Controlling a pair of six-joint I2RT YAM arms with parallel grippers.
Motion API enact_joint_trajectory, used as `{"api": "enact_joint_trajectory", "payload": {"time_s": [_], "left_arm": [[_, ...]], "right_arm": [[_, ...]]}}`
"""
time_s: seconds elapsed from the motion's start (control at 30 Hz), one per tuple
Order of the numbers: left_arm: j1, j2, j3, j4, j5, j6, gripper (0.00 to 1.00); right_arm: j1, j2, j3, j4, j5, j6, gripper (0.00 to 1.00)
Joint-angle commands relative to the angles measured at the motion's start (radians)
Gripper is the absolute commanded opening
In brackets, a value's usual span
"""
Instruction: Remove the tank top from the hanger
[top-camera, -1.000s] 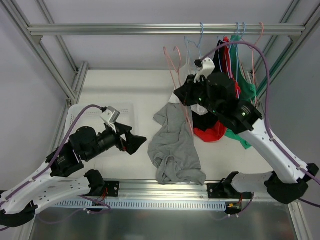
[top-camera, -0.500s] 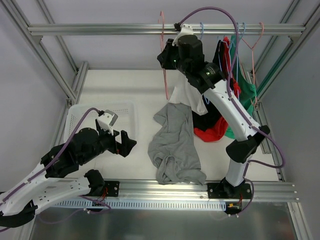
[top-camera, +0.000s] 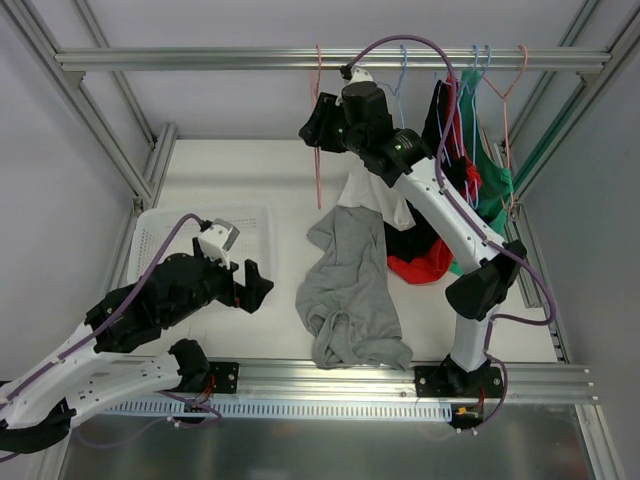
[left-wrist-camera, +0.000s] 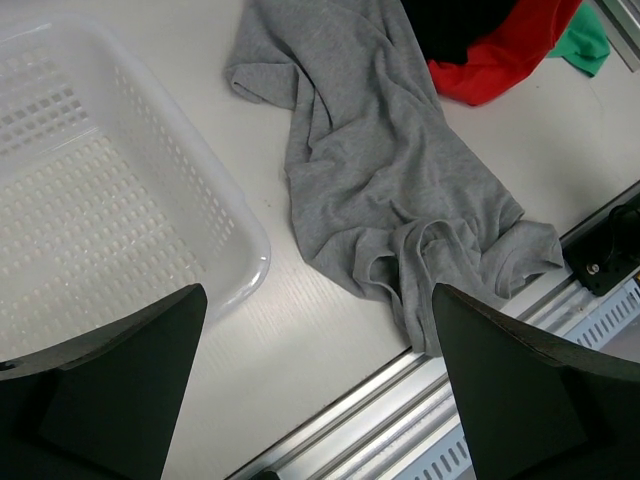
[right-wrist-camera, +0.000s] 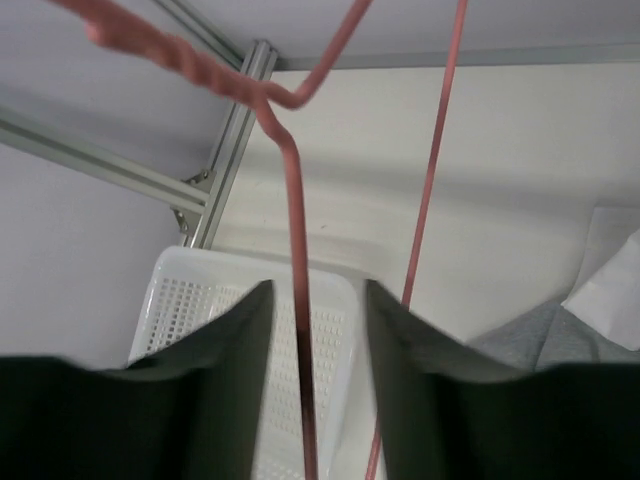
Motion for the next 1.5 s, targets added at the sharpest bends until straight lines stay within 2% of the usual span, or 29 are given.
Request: {"api": "enact_joint_trajectory", "payload": {"time_s": [0.0, 0.07, 0.1, 0.17, 0.3, 0.4, 0.53, 0.67, 0.83, 0.9, 1.0, 1.17, 1.23, 1.27, 1.3, 1.33, 1.4, 1.47], "left_arm": [[-0.003, 0.089, 0.050, 0.033, 0.000, -0.032, 0.99], [-0.003, 0.144, 0.048, 0.093, 0.042, -0.032, 0.99], [-0.003, 0.163, 0.044, 0.120, 0.060, -0.027, 0.99], [-0.003, 0.209, 0.026, 0.208, 0.087, -0.026, 0.99], [-0.006, 0.302, 0.004, 0.335, 0.152, -0.009, 0.99], [-0.041, 0.436, 0.002, 0.407, 0.094, 0.019, 0.99], [-0.097, 0.619, 0.053, 0.450, 0.029, 0.055, 0.99], [-0.120, 0.813, 0.149, 0.452, 0.034, 0.055, 0.99], [-0.159, 1.046, 0.235, 0.451, 0.034, 0.008, 0.98], [-0.192, 1.127, 0.251, 0.451, 0.003, 0.002, 0.99], [-0.201, 1.220, 0.266, 0.446, 0.035, -0.020, 0.99], [-0.202, 1.310, 0.259, 0.438, 0.058, -0.078, 0.99], [-0.204, 1.318, 0.248, 0.438, 0.070, -0.087, 0.68], [-0.207, 1.315, 0.243, 0.438, 0.063, -0.090, 0.44], [-0.210, 1.295, 0.239, 0.438, 0.043, -0.093, 0.26], [-0.213, 1.281, 0.230, 0.429, 0.015, -0.093, 0.00], [-0.219, 1.217, 0.229, 0.399, -0.021, -0.101, 0.00], [-0.245, 1.154, 0.248, 0.310, -0.133, -0.112, 0.00]], "right_arm": [[-0.012, -0.076, -0.058, 0.051, -0.048, 0.034, 0.52], [-0.010, -0.139, -0.089, 0.055, -0.073, 0.019, 0.70], [-0.009, -0.164, -0.127, 0.055, -0.076, 0.010, 0.87], [-0.006, -0.260, -0.181, 0.054, -0.074, -0.023, 0.99], [-0.001, -0.455, -0.337, 0.055, -0.084, -0.090, 1.00], [-0.003, -0.619, -0.460, 0.022, -0.133, -0.177, 1.00], [-0.003, -0.863, -0.631, -0.055, -0.182, -0.257, 0.99], [-0.004, -1.137, -0.834, -0.110, -0.156, -0.287, 1.00], [-0.004, -1.398, -0.903, -0.250, -0.127, -0.294, 0.99], [-0.004, -1.445, -0.914, -0.285, -0.133, -0.296, 1.00], [-0.004, -1.497, -0.913, -0.348, -0.137, -0.294, 0.99], [-0.003, -1.529, -0.925, -0.383, -0.168, -0.296, 0.99], [-0.004, -1.532, -0.934, -0.382, -0.163, -0.296, 0.99], [-0.004, -1.532, -0.936, -0.382, -0.160, -0.294, 1.00], [-0.004, -1.529, -0.937, -0.382, -0.159, -0.294, 1.00], [-0.004, -1.528, -0.939, -0.379, -0.159, -0.294, 1.00], [-0.004, -1.525, -0.943, -0.371, -0.162, -0.296, 1.00], [-0.004, -1.521, -0.946, -0.360, -0.160, -0.294, 1.00]]}}
